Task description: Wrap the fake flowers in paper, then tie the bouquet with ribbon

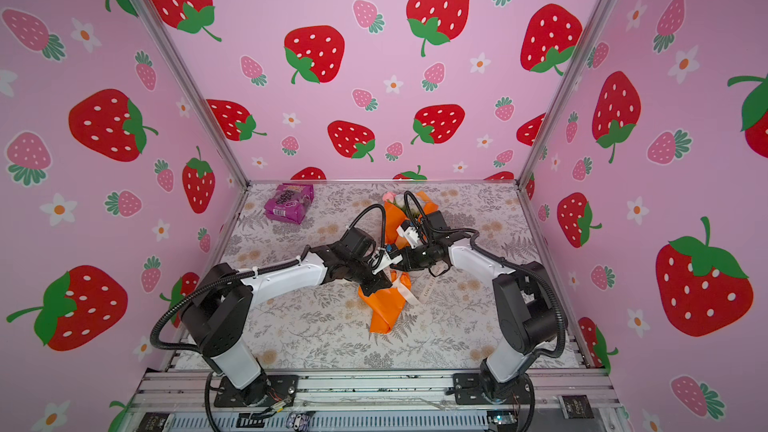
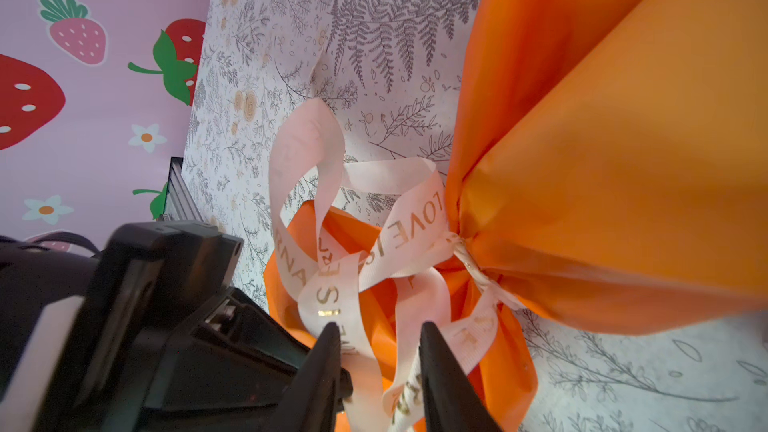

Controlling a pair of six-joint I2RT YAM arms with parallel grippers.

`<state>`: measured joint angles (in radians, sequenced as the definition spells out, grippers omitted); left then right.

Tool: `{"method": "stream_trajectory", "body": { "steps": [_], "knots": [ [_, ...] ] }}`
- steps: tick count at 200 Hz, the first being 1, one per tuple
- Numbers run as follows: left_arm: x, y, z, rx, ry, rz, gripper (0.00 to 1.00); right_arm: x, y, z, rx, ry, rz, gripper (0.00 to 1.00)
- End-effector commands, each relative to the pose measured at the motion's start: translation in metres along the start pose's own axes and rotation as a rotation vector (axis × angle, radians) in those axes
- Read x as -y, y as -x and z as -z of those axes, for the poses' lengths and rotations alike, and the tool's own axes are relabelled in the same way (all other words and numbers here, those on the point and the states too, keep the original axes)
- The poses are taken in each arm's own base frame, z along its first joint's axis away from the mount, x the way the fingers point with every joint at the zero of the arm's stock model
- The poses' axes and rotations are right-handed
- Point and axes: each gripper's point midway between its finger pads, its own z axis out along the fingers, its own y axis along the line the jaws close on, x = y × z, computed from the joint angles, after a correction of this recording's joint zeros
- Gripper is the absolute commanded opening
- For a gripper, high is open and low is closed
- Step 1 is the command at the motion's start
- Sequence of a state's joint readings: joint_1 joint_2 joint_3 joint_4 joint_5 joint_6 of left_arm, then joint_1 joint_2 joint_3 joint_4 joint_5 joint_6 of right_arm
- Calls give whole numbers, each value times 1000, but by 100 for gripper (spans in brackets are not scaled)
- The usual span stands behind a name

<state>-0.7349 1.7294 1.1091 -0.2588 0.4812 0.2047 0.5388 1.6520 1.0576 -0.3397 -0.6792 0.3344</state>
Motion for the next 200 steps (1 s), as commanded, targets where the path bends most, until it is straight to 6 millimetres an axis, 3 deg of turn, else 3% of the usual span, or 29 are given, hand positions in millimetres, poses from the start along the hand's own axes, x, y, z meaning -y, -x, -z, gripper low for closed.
{"method": "stream_trajectory", "body": {
  "steps": [1,21,71,146,200],
  "knots": [
    [3,10,3,28,-3,-20,0,-1,-13,-5,-44,20,2,32],
    [2,12,3,35,2,-20,0,2,-16,-7,-51,14,-18,28],
    [-1,13,5,59,25,-23,0,9,-23,-6,-48,17,-62,27],
    [0,12,4,72,26,-29,0,20,-20,-9,-35,-14,-64,30],
    [-1,13,4,68,25,-29,0,26,-20,-12,-43,-41,-61,26]
  ]
}}
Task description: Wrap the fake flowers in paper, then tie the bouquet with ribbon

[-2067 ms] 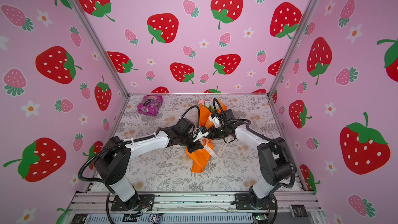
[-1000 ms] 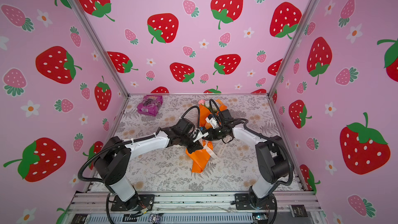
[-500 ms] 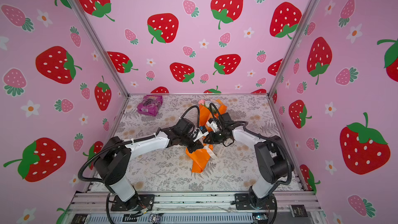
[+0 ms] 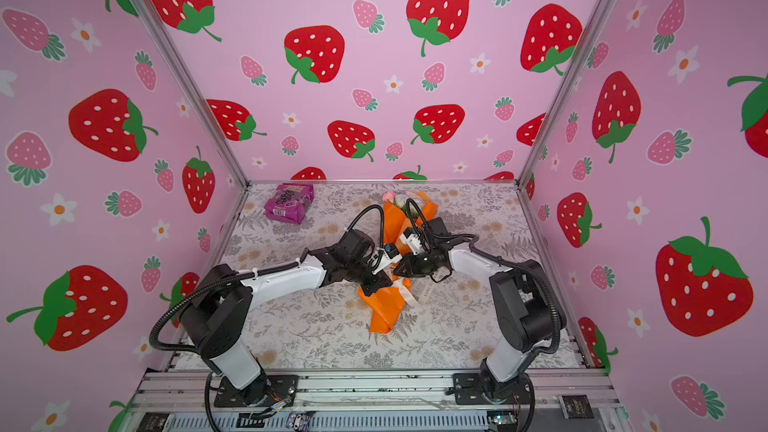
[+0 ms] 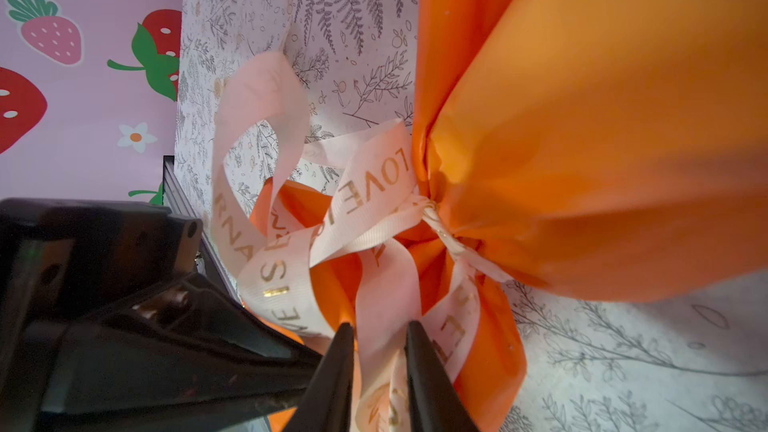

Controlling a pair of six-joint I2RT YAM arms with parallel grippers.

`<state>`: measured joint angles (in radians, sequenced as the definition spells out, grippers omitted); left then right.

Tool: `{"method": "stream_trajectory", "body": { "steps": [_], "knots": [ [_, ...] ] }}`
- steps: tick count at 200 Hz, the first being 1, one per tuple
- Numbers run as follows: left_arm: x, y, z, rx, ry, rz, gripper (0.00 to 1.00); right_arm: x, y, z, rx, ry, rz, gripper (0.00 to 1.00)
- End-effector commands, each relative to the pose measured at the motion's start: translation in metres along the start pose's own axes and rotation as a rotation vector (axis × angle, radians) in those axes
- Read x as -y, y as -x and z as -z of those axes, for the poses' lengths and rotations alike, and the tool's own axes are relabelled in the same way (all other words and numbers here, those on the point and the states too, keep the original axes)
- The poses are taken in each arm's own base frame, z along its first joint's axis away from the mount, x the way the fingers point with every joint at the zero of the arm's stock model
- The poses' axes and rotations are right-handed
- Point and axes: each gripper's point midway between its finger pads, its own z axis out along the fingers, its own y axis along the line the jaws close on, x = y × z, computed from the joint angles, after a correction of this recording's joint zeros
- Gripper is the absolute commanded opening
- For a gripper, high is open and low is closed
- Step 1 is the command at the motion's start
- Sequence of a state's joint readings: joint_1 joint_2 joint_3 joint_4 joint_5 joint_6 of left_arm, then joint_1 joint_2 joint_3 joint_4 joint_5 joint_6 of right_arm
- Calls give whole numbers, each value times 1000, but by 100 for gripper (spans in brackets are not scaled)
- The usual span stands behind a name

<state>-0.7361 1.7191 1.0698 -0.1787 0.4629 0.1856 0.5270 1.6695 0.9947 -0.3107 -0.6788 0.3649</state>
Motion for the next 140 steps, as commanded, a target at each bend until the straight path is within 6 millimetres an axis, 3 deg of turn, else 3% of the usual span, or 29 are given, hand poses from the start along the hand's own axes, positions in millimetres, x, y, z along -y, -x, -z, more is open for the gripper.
{"method": "stream_trajectory", "body": {
  "steps": [1,32,68,95,140],
  "knots": [
    [4,11,5,28,-1,-24,0,9,-1,-3,-9,-29,10,26],
    [4,9,4,24,-1,-18,0,9,1,-1,0,-36,10,17],
    [5,9,4,20,0,-22,0,-8,19,12,80,-5,25,5],
    [5,7,2,9,0,-23,0,-12,30,23,143,0,19,5],
    [5,6,1,3,-3,-25,0,4,44,34,218,-71,-20,8]
  ]
}}
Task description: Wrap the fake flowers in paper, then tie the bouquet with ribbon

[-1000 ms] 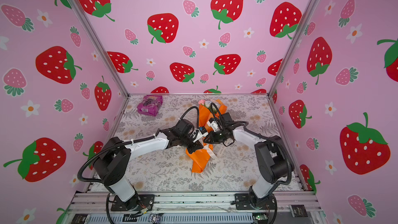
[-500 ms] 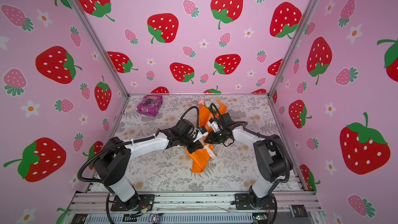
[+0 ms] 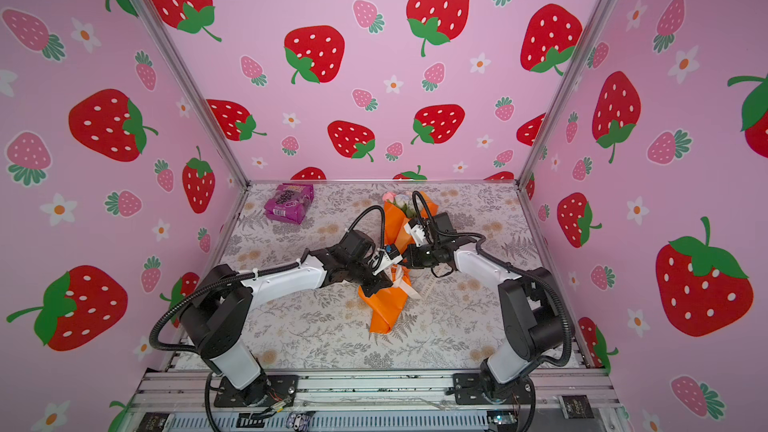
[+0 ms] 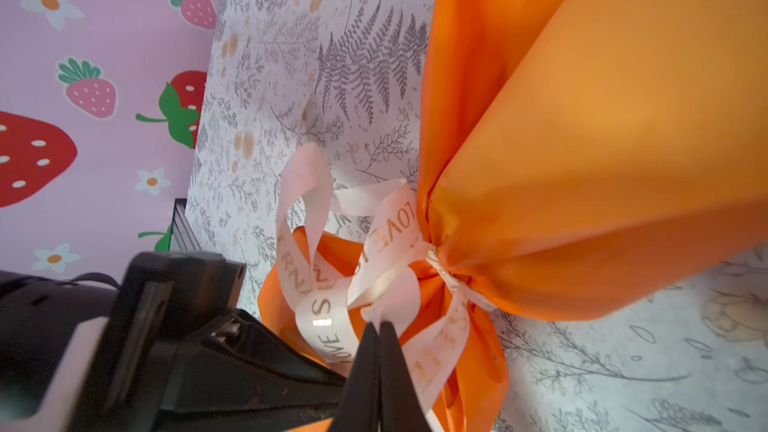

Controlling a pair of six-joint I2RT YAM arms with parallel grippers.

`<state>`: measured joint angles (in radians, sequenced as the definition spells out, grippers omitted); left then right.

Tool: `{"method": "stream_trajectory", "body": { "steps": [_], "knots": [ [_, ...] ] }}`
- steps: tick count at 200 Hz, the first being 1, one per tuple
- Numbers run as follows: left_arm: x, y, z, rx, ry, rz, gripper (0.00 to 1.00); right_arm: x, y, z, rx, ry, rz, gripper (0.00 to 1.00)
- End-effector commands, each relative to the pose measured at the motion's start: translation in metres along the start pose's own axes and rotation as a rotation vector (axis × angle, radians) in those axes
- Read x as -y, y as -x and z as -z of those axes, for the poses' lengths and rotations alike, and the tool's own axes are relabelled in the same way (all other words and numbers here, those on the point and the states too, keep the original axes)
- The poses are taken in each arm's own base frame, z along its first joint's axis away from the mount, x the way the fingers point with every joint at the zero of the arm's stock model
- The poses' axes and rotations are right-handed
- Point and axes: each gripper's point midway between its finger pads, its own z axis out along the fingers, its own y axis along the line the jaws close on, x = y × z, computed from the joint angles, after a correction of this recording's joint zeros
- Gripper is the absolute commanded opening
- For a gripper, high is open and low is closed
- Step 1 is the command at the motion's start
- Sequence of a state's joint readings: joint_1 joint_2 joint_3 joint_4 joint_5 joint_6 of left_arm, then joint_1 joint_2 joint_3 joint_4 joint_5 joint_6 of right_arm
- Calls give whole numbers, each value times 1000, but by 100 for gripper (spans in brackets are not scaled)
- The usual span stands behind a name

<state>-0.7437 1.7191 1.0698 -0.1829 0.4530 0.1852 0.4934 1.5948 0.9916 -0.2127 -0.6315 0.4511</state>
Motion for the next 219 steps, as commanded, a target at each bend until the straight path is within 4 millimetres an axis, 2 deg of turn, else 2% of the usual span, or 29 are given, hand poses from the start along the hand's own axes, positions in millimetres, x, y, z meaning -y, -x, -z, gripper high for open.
{"method": "stream_trajectory", "body": {
  "steps": [1,41,51,82,107,125,147,176,209,219],
  "knots": [
    [4,7,2,10,-6,-21,0,9,9,6,54,-54,-11,8],
    [3,7,2,5,-7,-20,0,31,15,8,89,-170,-30,9],
    [3,6,2,3,-6,-20,0,26,13,7,80,-137,-26,11],
    [3,6,1,-1,-4,-20,0,4,-6,0,-1,23,-37,28],
    [2,7,1,0,-5,-20,0,2,-18,0,-19,54,-43,38],
    [3,7,1,2,-5,-20,0,5,-23,-1,-30,53,-48,42],
    [3,8,1,2,-7,-19,0,6,-22,-4,-23,59,-51,41],
    [4,9,3,6,-4,-19,0,8,-11,-7,8,48,-56,41],
    [4,9,3,6,-2,-17,0,9,-4,-11,17,54,-54,36],
    [3,9,3,7,0,-15,0,8,-5,-13,12,60,-57,32]
  ]
}}
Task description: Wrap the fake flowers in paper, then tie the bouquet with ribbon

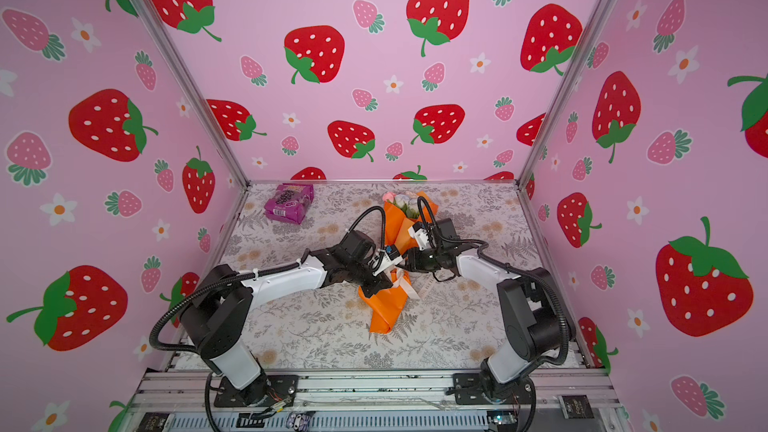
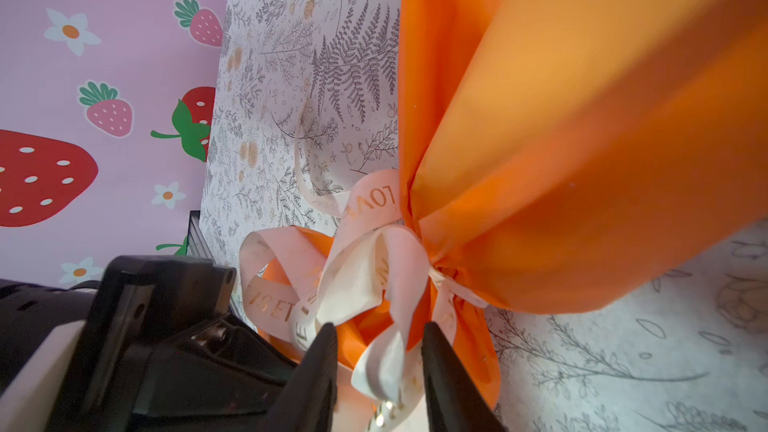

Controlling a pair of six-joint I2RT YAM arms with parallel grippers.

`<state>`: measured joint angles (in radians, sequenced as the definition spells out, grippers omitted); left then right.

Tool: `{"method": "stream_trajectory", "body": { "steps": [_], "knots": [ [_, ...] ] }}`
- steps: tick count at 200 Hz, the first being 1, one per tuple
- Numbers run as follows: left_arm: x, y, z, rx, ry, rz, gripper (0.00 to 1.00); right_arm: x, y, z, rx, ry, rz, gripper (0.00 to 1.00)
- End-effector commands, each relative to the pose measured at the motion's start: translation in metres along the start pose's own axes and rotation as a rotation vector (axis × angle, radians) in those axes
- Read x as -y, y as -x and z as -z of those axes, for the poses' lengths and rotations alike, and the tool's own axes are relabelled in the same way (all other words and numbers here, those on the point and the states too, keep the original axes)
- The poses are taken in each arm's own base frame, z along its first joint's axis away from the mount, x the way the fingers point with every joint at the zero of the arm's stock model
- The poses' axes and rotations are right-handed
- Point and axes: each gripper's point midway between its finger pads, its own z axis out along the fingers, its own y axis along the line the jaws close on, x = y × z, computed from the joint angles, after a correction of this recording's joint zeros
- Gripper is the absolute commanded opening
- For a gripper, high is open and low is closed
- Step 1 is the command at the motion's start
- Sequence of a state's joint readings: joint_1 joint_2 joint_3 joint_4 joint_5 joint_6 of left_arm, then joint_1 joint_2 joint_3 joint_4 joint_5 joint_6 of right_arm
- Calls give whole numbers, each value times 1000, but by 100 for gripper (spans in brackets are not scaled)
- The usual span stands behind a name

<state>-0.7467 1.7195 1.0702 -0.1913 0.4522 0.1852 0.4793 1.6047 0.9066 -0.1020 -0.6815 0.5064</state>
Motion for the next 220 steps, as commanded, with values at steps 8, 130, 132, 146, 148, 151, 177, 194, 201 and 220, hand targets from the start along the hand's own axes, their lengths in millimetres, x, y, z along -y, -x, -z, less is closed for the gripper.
{"method": "stream_trajectory", "body": {
  "steps": [8,130,132,146,148,151,177,194,201,220],
  "knots": [
    [1,12,4,17,5,-16,0,0,7,-6,7,19,-4,31],
    [4,25,23,57,14,37,28,6,10,-5,47,-10,11,9],
    [4,26,24,61,13,42,29,6,10,-5,46,-10,10,9],
    [3,32,39,98,6,97,37,5,10,-4,48,-11,10,9],
    [3,33,41,105,1,107,38,5,10,-4,49,-12,10,9],
    [3,34,45,115,-7,121,39,5,10,-3,50,-12,10,8],
    [-9,48,81,232,-32,230,46,5,10,-2,51,-14,8,8],
    [-34,49,98,302,-7,368,50,4,10,-2,53,-15,9,8],
    [-47,47,103,316,2,442,51,4,10,-2,53,-15,7,9],
    [-69,38,100,288,6,584,51,5,11,-1,56,-17,4,8]
  ]
}}
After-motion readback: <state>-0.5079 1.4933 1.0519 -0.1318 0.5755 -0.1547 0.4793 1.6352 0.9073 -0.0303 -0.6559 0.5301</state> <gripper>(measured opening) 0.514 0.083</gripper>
